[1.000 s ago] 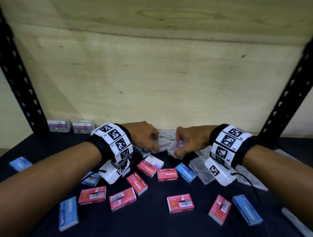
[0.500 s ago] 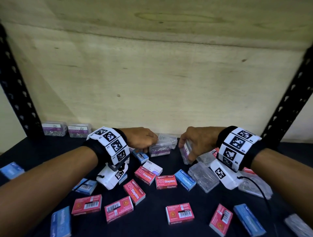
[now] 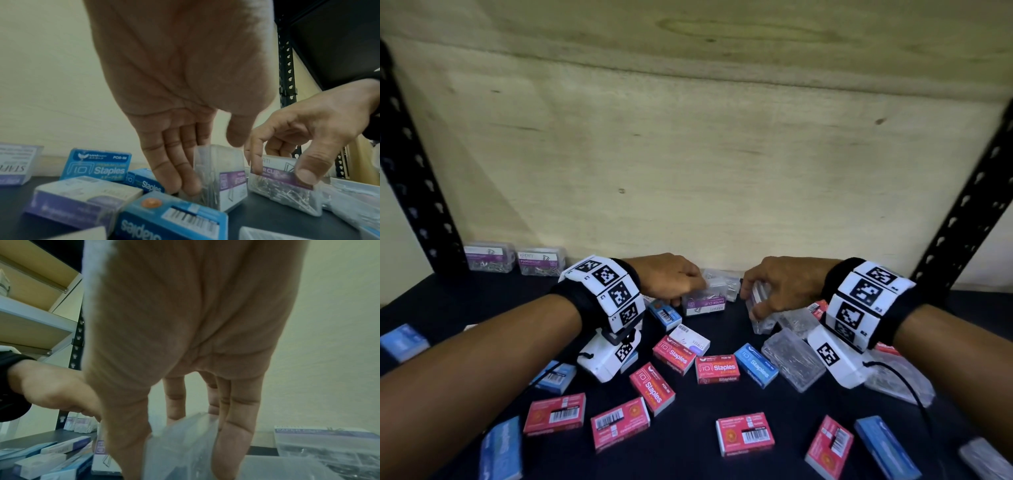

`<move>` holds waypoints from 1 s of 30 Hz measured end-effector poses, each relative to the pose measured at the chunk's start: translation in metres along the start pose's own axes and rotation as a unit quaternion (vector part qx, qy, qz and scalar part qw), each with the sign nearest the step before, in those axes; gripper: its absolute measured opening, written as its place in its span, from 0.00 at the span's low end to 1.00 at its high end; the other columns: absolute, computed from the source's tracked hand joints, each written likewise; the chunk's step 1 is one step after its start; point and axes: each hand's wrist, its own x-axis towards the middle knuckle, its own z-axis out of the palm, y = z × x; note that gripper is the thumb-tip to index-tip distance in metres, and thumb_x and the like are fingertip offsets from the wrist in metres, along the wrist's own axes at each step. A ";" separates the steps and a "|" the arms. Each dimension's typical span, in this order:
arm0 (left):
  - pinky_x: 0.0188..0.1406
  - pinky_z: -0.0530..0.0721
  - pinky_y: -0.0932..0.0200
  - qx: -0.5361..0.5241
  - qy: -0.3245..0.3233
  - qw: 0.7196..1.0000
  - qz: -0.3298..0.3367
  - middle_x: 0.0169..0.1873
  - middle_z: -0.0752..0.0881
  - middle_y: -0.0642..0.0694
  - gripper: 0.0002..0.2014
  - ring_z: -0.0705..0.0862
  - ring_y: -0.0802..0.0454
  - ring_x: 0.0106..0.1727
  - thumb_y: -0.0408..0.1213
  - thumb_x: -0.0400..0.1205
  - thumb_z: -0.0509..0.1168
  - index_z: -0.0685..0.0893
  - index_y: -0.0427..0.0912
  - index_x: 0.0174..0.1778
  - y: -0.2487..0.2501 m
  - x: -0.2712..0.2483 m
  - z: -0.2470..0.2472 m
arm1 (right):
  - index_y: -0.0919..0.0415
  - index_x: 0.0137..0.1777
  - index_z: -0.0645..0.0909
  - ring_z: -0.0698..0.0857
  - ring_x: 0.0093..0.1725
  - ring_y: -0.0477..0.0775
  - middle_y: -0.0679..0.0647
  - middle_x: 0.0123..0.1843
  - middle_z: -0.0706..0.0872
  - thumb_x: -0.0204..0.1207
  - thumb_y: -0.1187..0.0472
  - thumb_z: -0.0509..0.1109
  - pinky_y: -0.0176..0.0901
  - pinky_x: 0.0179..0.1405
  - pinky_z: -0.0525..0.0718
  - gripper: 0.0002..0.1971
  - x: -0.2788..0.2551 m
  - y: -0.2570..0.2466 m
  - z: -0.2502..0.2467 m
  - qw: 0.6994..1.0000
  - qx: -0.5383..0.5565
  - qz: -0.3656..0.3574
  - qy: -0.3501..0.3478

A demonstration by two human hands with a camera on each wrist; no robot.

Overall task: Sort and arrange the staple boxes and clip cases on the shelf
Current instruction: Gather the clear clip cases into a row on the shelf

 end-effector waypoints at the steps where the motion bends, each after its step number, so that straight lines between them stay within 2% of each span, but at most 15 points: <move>1: 0.54 0.81 0.55 0.032 0.003 0.999 0.005 0.50 0.87 0.50 0.19 0.85 0.54 0.48 0.57 0.85 0.59 0.81 0.50 0.63 0.000 0.000 -0.001 | 0.45 0.63 0.80 0.79 0.42 0.43 0.40 0.44 0.78 0.73 0.45 0.77 0.44 0.49 0.78 0.20 0.000 0.000 0.000 1.000 0.005 -0.001 0.001; 3: 0.55 0.79 0.58 0.076 0.009 0.997 0.013 0.57 0.85 0.52 0.22 0.83 0.54 0.54 0.59 0.82 0.62 0.79 0.50 0.67 0.000 0.001 -0.002 | 0.46 0.65 0.76 0.81 0.45 0.46 0.44 0.46 0.81 0.72 0.44 0.78 0.47 0.51 0.81 0.24 -0.001 0.001 0.001 1.000 0.011 0.002 0.001; 6: 0.53 0.77 0.60 0.092 0.015 0.996 0.016 0.59 0.84 0.52 0.25 0.82 0.53 0.55 0.60 0.81 0.64 0.79 0.49 0.68 -0.001 0.004 -0.004 | 0.48 0.69 0.68 0.83 0.53 0.51 0.50 0.56 0.83 0.71 0.43 0.78 0.51 0.58 0.83 0.31 -0.004 0.000 0.001 1.000 0.009 0.018 -0.003; 10: 0.55 0.82 0.58 0.095 0.025 0.995 0.027 0.57 0.86 0.53 0.23 0.84 0.55 0.53 0.59 0.78 0.68 0.81 0.50 0.64 0.000 0.010 -0.006 | 0.50 0.72 0.61 0.83 0.47 0.50 0.48 0.47 0.83 0.71 0.43 0.79 0.47 0.49 0.82 0.37 -0.005 -0.001 0.003 0.999 0.028 0.025 -0.002; 14: 0.50 0.79 0.62 0.097 0.037 0.994 0.045 0.58 0.84 0.53 0.26 0.83 0.55 0.52 0.56 0.76 0.72 0.78 0.50 0.68 0.007 0.013 -0.009 | 0.50 0.75 0.56 0.81 0.41 0.48 0.49 0.41 0.81 0.70 0.46 0.80 0.43 0.39 0.78 0.42 -0.004 -0.002 0.004 0.999 0.029 0.028 0.008; 19: 0.42 0.76 0.65 0.103 0.026 0.992 0.063 0.57 0.85 0.53 0.26 0.82 0.59 0.47 0.48 0.77 0.74 0.77 0.51 0.71 0.018 0.017 -0.012 | 0.51 0.76 0.55 0.80 0.40 0.48 0.50 0.41 0.81 0.71 0.50 0.80 0.40 0.36 0.76 0.41 -0.003 -0.003 0.006 1.000 0.020 0.022 0.007; 23: 0.49 0.74 0.62 0.121 0.002 0.991 0.061 0.60 0.83 0.52 0.32 0.81 0.56 0.49 0.42 0.79 0.72 0.68 0.59 0.79 0.021 0.011 -0.019 | 0.52 0.74 0.57 0.82 0.43 0.51 0.51 0.45 0.83 0.71 0.50 0.80 0.42 0.40 0.79 0.40 -0.004 -0.001 0.007 1.000 0.010 0.023 0.006; 26: 0.54 0.77 0.61 0.115 -0.003 0.992 0.043 0.61 0.78 0.55 0.31 0.81 0.55 0.53 0.42 0.83 0.66 0.65 0.67 0.79 0.014 0.005 -0.026 | 0.53 0.73 0.58 0.82 0.42 0.51 0.52 0.46 0.84 0.71 0.51 0.80 0.43 0.41 0.80 0.39 -0.005 0.000 0.007 1.000 -0.001 0.028 0.004; 28: 0.49 0.81 0.61 0.098 -0.002 0.995 0.034 0.62 0.78 0.56 0.28 0.82 0.57 0.49 0.41 0.83 0.65 0.68 0.70 0.76 0.008 0.001 -0.032 | 0.53 0.74 0.60 0.82 0.45 0.51 0.52 0.49 0.84 0.71 0.51 0.80 0.45 0.46 0.82 0.38 -0.006 -0.001 0.004 0.999 -0.006 0.031 0.000; 30: 0.37 0.78 0.67 0.080 0.004 0.996 0.033 0.62 0.80 0.51 0.25 0.81 0.61 0.39 0.39 0.83 0.66 0.71 0.66 0.74 0.004 -0.005 -0.037 | 0.53 0.74 0.64 0.83 0.50 0.53 0.50 0.54 0.84 0.72 0.51 0.80 0.47 0.52 0.83 0.35 -0.007 -0.002 0.000 0.999 -0.025 0.037 -0.004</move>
